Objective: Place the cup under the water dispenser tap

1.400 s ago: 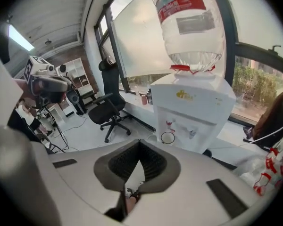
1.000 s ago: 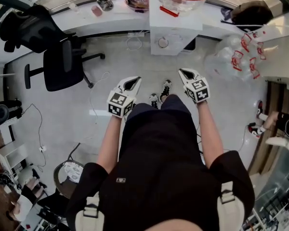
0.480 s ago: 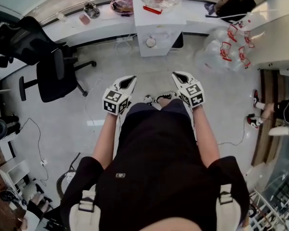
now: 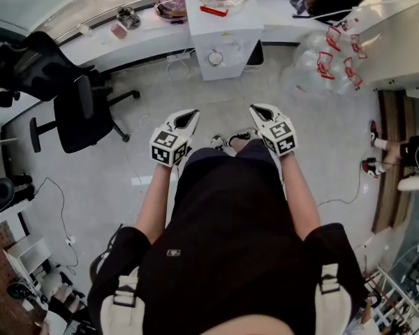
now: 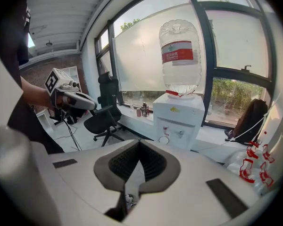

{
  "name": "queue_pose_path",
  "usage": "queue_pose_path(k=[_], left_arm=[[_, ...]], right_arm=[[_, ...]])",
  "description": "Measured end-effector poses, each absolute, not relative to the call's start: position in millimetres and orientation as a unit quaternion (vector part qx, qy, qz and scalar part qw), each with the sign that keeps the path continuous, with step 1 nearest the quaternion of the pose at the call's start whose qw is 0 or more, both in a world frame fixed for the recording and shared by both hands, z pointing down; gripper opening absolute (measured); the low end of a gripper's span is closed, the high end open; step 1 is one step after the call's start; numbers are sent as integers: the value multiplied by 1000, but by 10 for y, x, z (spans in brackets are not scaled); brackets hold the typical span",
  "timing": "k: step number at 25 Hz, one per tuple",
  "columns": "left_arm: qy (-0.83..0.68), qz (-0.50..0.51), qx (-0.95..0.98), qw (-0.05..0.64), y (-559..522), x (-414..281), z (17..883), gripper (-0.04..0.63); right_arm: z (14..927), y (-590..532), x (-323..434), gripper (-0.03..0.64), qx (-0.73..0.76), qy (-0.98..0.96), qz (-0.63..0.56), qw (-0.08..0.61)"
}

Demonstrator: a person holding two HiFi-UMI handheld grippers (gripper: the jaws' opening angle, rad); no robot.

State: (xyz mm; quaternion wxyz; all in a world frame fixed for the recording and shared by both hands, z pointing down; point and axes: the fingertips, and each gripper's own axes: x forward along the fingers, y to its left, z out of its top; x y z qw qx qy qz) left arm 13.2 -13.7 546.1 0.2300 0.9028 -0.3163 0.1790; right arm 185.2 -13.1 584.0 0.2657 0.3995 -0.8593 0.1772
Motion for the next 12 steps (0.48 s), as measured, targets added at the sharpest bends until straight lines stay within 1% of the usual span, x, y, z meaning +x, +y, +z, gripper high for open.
queue_pose_path(k=[12], left_arm=[[-313, 179, 904, 229, -189, 177, 5433, -5]], right_arm=[[5793, -240, 1856, -5, 399, -862, 173, 262]])
